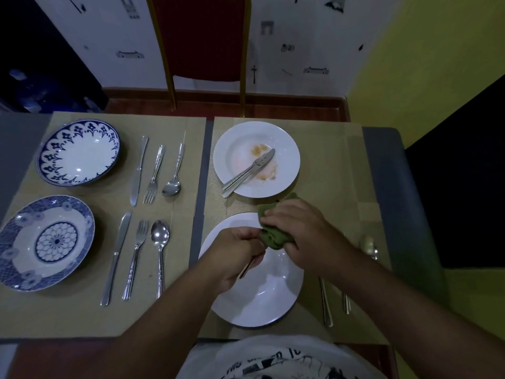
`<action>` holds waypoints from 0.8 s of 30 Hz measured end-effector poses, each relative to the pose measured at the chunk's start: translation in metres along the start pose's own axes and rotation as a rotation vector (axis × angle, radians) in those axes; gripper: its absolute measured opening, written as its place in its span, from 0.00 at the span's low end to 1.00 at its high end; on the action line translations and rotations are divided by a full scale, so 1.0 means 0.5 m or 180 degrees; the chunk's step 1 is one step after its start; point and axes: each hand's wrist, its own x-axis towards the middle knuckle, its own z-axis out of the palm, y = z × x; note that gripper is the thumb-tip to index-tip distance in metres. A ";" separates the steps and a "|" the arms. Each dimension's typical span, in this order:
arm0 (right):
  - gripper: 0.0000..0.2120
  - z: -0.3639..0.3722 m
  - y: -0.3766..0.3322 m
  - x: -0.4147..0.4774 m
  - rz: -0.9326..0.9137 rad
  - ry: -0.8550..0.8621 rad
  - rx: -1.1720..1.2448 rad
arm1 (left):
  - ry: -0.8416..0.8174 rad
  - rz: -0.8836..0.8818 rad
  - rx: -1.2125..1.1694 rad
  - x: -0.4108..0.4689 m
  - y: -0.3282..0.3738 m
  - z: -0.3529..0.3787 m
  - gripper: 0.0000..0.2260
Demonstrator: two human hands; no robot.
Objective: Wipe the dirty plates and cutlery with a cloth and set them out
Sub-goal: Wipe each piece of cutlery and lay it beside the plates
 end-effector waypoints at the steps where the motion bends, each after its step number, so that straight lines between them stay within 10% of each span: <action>1: 0.28 0.003 0.005 0.001 -0.0054 -0.0060 -0.0042 | 0.0040 0.0090 0.0171 -0.003 -0.004 0.000 0.11; 10: 0.26 -0.032 0.097 0.004 0.1178 0.0503 0.0145 | 0.0166 0.0186 -0.0120 -0.018 -0.011 -0.005 0.05; 24: 0.25 -0.028 0.061 -0.030 0.1470 0.0815 0.0662 | 0.0186 0.0667 0.0407 -0.001 0.039 0.017 0.07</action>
